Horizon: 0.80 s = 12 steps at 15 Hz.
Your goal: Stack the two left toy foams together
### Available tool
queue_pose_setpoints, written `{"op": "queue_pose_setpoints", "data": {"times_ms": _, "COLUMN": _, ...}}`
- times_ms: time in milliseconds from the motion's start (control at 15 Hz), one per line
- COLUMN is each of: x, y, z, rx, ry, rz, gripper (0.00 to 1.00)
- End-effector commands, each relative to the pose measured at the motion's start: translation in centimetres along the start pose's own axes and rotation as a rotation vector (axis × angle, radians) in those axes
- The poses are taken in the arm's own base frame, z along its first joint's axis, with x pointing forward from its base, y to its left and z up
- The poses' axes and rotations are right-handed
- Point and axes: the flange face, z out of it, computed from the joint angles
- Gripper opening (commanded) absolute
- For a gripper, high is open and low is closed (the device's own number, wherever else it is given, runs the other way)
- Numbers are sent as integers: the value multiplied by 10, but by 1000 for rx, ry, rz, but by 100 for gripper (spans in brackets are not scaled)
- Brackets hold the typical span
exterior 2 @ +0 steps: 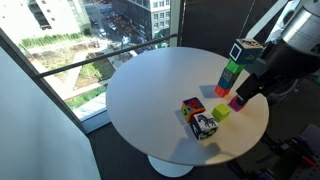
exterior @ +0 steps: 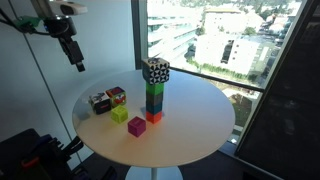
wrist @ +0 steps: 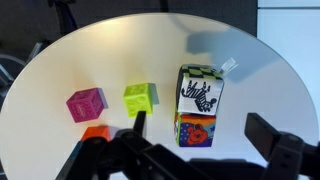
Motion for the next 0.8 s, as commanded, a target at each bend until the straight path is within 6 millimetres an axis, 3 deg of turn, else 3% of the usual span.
{"op": "queue_pose_setpoints", "data": {"times_ms": 0, "x": 6, "y": -5, "z": 14, "rx": 1, "ry": -27, "rz": -4, "gripper": 100}}
{"op": "queue_pose_setpoints", "data": {"times_ms": 733, "x": 22, "y": -11, "z": 54, "rx": -55, "ry": -116, "rz": -17, "gripper": 100}}
